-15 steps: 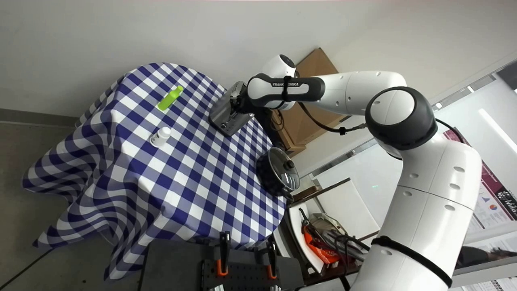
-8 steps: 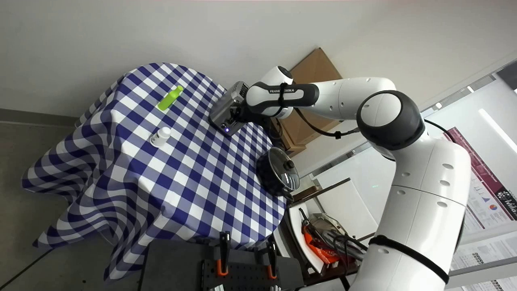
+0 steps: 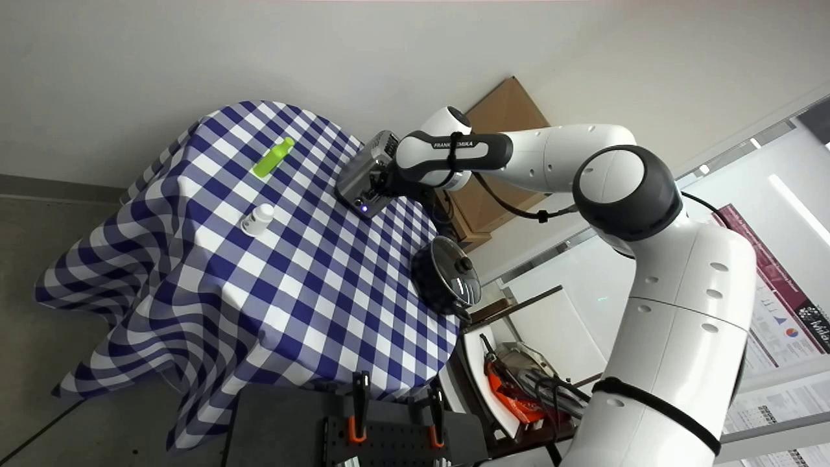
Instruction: Push the lever on the toaster down
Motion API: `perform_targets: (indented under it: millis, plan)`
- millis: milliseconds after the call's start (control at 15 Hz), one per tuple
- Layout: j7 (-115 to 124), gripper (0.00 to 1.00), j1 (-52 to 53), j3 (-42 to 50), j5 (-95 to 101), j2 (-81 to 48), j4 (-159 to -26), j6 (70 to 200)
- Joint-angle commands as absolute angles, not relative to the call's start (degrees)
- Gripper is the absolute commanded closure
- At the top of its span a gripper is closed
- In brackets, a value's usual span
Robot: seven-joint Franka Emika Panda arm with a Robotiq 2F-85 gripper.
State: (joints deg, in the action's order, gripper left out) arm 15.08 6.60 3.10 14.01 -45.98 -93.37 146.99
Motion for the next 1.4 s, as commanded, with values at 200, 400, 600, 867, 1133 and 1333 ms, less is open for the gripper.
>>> perform_targets:
  millis: [200, 400, 600, 867, 1133, 1333]
  plan:
    - [10.3, 1.0, 5.0, 2.5, 9.7, -35.0, -105.1, 147.1]
    - [11.1, 1.0, 4.6, 2.7, 8.3, -26.1, -113.2, 145.6]
    - [12.4, 1.0, 5.3, 2.7, 8.6, -16.8, -121.1, 140.7]
    - [18.5, 0.8, 7.3, 1.9, 11.2, -4.6, -130.6, 132.7]
    - [25.3, 0.53, 7.1, -1.7, 9.9, 7.6, -139.1, 127.4]
    - [27.5, 0.29, 6.1, -4.0, 7.6, 16.1, -144.6, 124.8]
